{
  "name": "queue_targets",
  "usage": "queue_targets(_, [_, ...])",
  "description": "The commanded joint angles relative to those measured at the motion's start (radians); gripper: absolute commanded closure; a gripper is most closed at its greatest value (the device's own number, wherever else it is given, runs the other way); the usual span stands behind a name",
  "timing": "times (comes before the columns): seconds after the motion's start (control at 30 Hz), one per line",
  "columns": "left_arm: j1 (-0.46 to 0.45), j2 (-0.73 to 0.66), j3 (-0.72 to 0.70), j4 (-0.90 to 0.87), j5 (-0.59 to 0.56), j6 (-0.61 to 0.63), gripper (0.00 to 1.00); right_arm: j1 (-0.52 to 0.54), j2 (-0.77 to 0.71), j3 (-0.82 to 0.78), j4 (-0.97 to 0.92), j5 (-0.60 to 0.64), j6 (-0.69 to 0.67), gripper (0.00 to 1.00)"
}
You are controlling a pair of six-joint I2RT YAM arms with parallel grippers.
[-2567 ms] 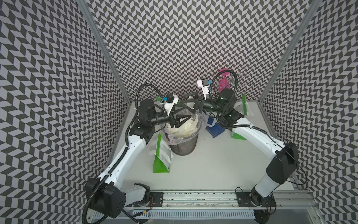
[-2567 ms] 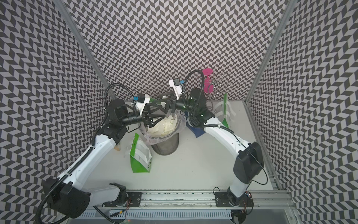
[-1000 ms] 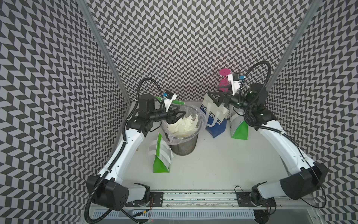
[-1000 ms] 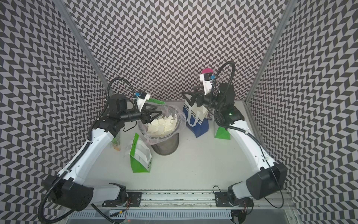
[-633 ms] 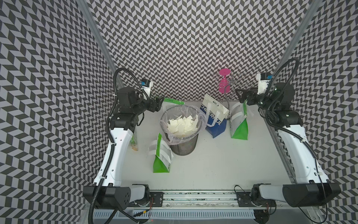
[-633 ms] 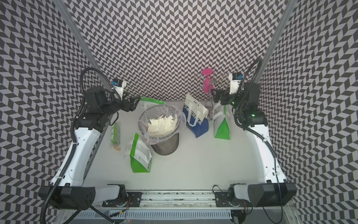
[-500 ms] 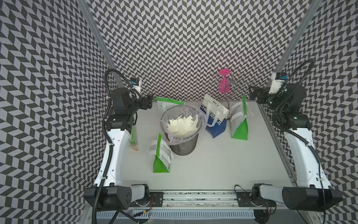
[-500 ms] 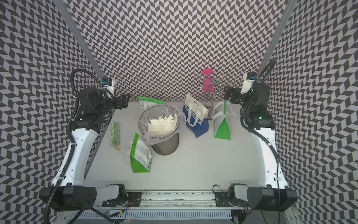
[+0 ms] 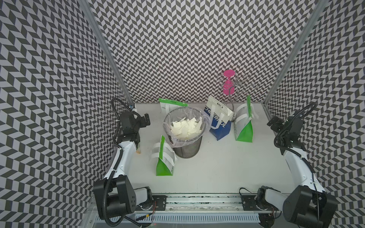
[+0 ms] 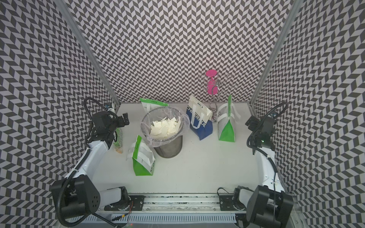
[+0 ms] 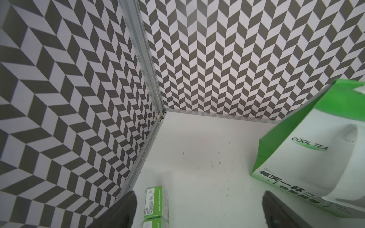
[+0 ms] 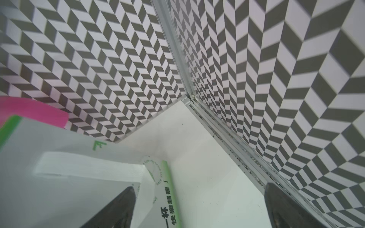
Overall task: Shred takeout receipts and throw away
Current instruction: Reset both arms
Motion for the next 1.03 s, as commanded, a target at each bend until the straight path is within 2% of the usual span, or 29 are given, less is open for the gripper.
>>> queue_targets(0.0, [-0.01, -0.025, -0.092, 0.217, -0.017, -0.026, 0.0, 0.004, -0.079, -0.146, 0.315, -0.036, -0.035, 0.01])
queue_targets(0.1, [-0.012, -0.004, -0.157, 0.313, -0.027, -0.035, 0.0, 0.01, -0.072, -0.241, 0.421, -0.038, -0.057, 0.01])
queue_targets(0.2, [-0.022, 0.02, -0.197, 0.385, -0.04, -0.043, 0.0, 0.011, -0.007, -0.264, 0.421, -0.035, -0.061, 0.01])
queue_targets(0.4, [-0.095, 0.091, -0.252, 0.501, -0.102, -0.036, 0.0, 0.05, 0.049, -0.36, 0.57, -0.037, -0.096, 0.01])
queue_targets(0.63, [-0.098, 0.15, -0.332, 0.637, -0.113, -0.061, 0.0, 0.106, 0.087, -0.447, 0.725, -0.037, -0.119, 0.01])
queue_targets(0.7, [-0.087, 0.17, -0.338, 0.666, -0.083, -0.056, 0.0, 0.117, 0.1, -0.472, 0.77, -0.035, -0.125, 0.01])
queue_targets(0.8, [-0.072, 0.18, -0.336, 0.685, 0.027, -0.027, 0.0, 0.119, 0.111, -0.494, 0.805, -0.034, -0.125, 0.01])
queue_targets(1.0, [-0.065, 0.179, -0.337, 0.687, 0.023, -0.037, 0.0, 0.119, 0.113, -0.503, 0.828, -0.039, -0.123, 0.01])
